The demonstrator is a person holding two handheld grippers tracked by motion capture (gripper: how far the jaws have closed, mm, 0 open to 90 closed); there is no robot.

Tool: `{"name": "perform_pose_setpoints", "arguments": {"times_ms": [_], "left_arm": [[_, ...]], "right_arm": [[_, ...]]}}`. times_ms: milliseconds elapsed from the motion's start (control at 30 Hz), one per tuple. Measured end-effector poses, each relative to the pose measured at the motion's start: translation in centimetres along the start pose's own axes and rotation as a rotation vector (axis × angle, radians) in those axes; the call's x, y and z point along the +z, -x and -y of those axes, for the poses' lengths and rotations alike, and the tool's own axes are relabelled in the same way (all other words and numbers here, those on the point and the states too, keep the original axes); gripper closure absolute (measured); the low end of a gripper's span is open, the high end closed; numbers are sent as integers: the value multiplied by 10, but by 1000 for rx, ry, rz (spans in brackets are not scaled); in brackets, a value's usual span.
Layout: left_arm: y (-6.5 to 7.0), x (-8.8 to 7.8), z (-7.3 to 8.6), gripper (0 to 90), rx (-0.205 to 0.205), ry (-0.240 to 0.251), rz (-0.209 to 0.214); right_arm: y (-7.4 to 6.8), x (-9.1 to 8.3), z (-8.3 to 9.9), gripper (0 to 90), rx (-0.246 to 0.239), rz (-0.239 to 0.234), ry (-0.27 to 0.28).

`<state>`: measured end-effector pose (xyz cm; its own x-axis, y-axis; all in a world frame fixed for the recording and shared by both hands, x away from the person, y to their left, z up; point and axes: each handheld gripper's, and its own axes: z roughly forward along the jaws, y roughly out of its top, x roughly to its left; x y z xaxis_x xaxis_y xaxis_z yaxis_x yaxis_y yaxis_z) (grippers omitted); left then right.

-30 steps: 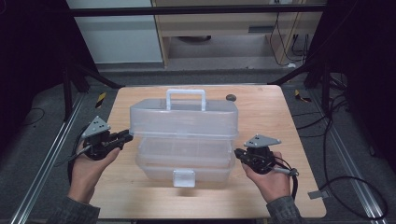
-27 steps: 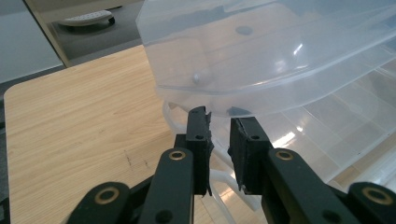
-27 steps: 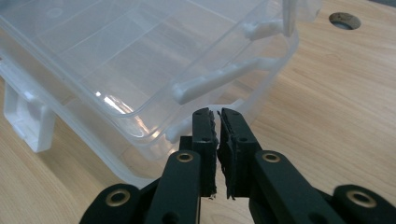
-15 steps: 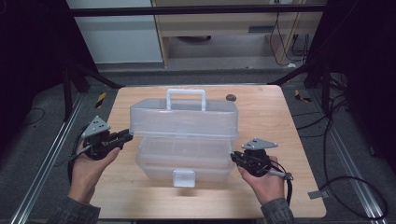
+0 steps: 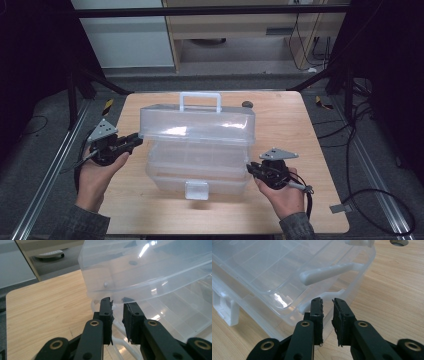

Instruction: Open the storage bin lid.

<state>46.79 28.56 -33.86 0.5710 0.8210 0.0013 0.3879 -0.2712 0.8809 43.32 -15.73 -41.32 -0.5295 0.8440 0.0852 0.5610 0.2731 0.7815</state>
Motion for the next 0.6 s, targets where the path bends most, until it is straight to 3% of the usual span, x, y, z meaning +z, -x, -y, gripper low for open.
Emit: {"name": "perform_pose_setpoints", "arguments": {"times_ms": [600], "left_arm": [[-9,11,-17,754,-4,23,-11]], "right_arm": [[1,-1,0,786,1,-8,-4]]}}
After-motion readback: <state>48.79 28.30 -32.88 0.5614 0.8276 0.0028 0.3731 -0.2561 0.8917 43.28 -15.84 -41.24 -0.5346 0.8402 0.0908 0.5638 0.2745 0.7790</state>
